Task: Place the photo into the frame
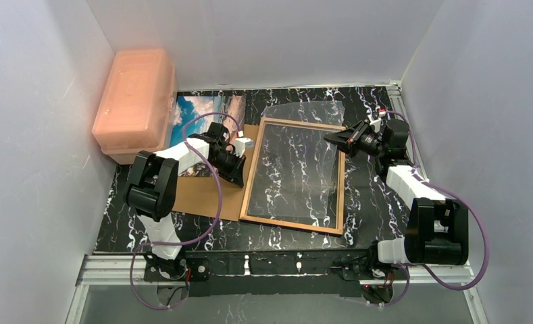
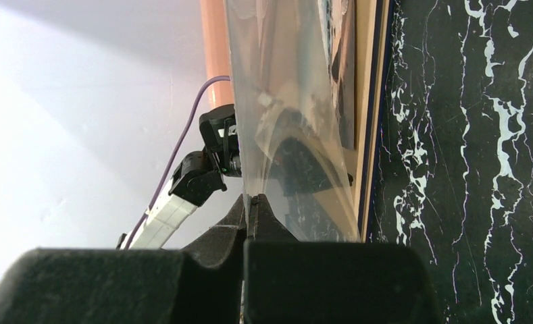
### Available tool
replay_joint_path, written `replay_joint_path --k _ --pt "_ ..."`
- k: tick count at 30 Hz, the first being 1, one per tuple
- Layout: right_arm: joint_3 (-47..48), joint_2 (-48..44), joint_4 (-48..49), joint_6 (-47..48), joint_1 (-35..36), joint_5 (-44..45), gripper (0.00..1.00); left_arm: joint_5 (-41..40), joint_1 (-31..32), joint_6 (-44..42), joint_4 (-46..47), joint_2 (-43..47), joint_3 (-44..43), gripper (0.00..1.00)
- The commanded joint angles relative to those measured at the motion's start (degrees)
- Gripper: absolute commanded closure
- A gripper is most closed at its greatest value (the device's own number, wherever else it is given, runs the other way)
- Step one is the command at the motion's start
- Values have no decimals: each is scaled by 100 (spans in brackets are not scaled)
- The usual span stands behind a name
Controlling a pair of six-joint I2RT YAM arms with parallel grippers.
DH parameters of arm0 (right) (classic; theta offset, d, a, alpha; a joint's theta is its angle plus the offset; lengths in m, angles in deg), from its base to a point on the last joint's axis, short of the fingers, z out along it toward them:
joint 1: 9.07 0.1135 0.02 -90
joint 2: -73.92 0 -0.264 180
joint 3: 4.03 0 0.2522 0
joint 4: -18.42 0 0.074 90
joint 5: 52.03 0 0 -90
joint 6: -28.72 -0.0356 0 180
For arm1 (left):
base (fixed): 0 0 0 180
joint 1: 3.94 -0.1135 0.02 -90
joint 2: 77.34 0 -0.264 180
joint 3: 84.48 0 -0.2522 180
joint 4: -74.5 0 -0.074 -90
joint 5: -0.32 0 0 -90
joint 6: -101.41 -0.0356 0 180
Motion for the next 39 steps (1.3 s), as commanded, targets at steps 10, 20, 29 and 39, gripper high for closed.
replay_joint_path --k 10,20,29,39 --pt "-160 -154 102 202 12 -6 99 31 20 -92 -136 126 -31 100" --pt "-4 -104 -608 867 12 38 99 19 24 -119 -161 135 -44 100" --pt "248 67 -1181 1458 11 16 99 33 21 -127 -172 148 -61 100" --pt "423 367 -1170 1590 6 -100 99 73 66 -123 -184 58 -124 100"
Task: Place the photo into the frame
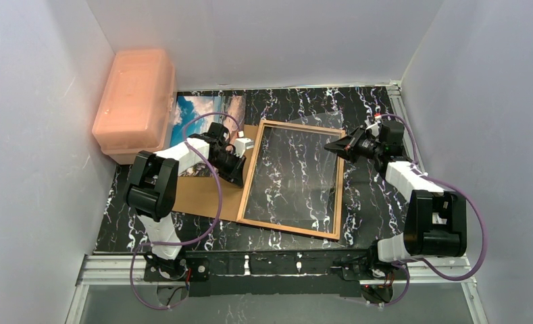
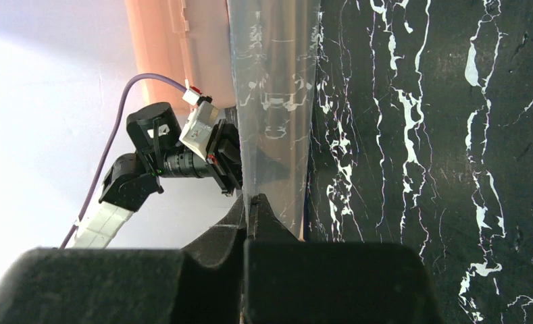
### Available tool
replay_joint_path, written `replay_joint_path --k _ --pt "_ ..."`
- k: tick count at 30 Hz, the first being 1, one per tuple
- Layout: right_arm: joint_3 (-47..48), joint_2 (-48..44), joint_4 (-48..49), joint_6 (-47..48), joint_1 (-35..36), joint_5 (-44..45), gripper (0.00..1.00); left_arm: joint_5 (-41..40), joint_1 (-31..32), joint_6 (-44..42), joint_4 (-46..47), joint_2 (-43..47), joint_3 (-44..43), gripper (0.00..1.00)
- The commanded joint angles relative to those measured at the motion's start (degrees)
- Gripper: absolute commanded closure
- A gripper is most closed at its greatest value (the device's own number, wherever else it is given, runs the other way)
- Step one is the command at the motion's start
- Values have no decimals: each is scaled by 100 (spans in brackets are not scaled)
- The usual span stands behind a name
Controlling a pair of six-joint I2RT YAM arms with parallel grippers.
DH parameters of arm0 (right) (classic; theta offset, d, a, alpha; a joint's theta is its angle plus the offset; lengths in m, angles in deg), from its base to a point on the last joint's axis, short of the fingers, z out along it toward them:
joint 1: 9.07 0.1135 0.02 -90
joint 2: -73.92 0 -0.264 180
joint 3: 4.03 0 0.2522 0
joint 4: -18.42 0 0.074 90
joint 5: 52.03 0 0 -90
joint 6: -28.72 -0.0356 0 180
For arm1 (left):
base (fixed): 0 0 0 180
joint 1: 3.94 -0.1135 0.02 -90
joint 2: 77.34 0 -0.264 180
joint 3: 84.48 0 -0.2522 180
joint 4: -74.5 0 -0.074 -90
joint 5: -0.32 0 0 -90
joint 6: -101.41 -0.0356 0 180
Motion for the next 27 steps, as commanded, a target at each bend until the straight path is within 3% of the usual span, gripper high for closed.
replay_joint_path --k 1,27 --pt "282 76 63 115 13 -322 99 83 74 -58 -153 34 -125 100" --pt "355 178 412 -8 16 -458 99 46 148 -60 -102 23 -80 100"
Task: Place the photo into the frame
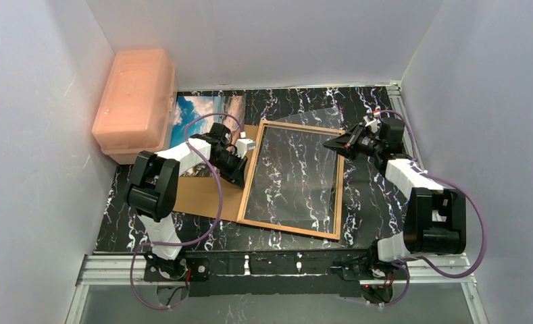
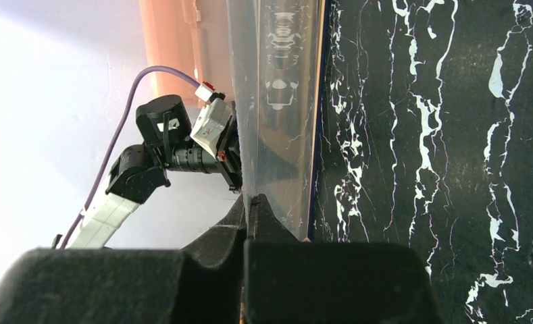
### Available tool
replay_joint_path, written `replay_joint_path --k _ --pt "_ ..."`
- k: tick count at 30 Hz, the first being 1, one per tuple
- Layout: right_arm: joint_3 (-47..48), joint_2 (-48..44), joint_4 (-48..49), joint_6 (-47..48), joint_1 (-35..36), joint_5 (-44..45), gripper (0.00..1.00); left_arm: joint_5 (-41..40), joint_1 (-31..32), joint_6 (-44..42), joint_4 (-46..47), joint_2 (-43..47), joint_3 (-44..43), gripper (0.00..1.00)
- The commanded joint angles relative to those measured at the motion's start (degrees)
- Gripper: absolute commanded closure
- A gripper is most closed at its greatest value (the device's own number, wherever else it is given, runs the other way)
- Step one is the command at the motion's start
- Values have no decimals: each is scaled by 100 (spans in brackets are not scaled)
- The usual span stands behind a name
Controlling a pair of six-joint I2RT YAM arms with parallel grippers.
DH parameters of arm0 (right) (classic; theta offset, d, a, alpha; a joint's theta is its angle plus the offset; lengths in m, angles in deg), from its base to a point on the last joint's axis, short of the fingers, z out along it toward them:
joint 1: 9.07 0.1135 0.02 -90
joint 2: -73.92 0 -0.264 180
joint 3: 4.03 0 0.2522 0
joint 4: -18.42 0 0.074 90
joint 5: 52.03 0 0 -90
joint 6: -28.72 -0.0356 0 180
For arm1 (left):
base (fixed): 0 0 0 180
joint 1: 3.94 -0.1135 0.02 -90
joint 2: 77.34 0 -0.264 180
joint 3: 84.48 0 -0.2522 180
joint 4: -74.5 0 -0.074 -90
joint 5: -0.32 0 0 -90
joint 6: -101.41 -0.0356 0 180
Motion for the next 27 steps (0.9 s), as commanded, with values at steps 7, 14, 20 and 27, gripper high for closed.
replay_joint_path --k 7,14,20,27 --pt "194 117 437 -95 17 -243 99 62 45 -53 -80 2 -61 100" --pt "277 184 550 -161 22 -289 99 57 49 -57 -80 -4 -68 100" --pt "297 230 604 -175 22 -309 99 53 43 -52 -83 -5 -70 100" --pt "306 296 668 -192 25 -317 99 45 46 -66 -77 -11 -66 100"
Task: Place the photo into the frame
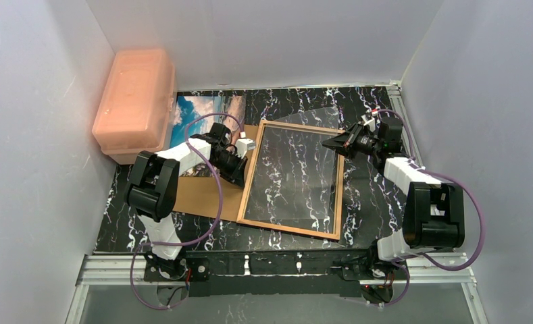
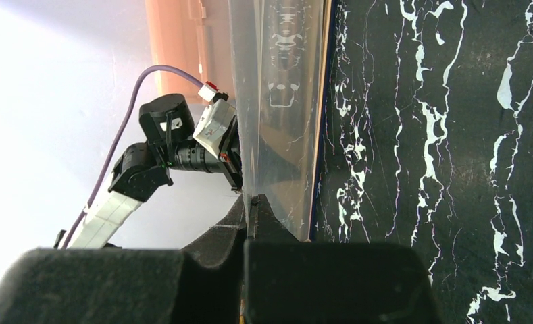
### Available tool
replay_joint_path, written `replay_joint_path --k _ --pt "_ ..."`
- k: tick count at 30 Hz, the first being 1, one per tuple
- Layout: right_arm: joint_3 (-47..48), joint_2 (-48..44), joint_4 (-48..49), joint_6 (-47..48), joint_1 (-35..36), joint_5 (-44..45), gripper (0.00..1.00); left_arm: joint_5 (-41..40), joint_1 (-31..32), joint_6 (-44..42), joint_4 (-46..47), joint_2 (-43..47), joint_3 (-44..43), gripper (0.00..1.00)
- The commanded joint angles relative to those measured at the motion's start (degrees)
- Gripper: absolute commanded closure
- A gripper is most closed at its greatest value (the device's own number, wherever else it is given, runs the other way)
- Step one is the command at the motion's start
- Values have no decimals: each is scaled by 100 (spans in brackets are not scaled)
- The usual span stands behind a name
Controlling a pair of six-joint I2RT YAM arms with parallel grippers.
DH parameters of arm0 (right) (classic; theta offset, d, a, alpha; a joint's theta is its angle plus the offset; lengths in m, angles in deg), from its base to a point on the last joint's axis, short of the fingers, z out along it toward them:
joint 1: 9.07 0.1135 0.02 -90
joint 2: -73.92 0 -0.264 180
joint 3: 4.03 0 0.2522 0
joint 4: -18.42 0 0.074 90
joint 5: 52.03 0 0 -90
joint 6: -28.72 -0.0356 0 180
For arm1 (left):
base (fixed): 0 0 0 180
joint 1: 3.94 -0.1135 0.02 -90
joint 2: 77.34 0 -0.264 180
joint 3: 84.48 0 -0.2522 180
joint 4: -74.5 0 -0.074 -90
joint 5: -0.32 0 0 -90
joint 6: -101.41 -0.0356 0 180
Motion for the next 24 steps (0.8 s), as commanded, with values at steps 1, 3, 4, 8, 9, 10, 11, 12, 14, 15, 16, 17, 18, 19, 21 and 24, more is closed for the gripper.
replay_joint_path --k 1,3,4,8,9,10,11,12,14,15,16,17,18,19,21,24 --pt "286 53 333 -94 14 -190 99 46 51 -65 -74 -12 -64 100" --pt "293 82 355 -105 15 -186 99 46 43 -60 -74 -14 -66 100" --pt "297 91 372 -111 13 -190 99 46 43 -66 -73 -8 -66 100" --pt "297 135 418 -132 14 -183 99 46 51 -75 -78 7 -59 100" --pt "297 146 429 -133 19 -185 99 39 54 -71 -74 6 -61 100" --pt "293 147 439 -133 18 -176 99 39 53 -75 -75 17 -63 100" --pt "289 159 450 -138 14 -171 99 37 52 -83 -75 16 -66 100" --pt "281 162 468 -142 13 -168 99 37 52 -84 -73 13 -61 100" --pt "256 165 490 -147 13 -169 99 37 54 -84 -78 17 -58 100" --pt "242 177 501 -155 132 -175 99 38 54 -88 -78 15 -57 100" --pt "230 180 512 -158 163 -170 99 42 56 -88 -78 16 -55 100" --pt "221 185 544 -185 174 -171 99 42 52 -88 -74 13 -56 100" --pt "214 189 587 -212 178 -176 99 38 52 -92 -80 9 -53 100" --pt "215 188 631 -232 187 -175 99 42 56 -93 -75 11 -57 100" --pt "231 189 680 -287 196 -184 99 45 58 -92 -74 -4 -53 100" --pt "260 172 756 -346 213 -205 99 54 56 -86 -81 -2 -70 100"
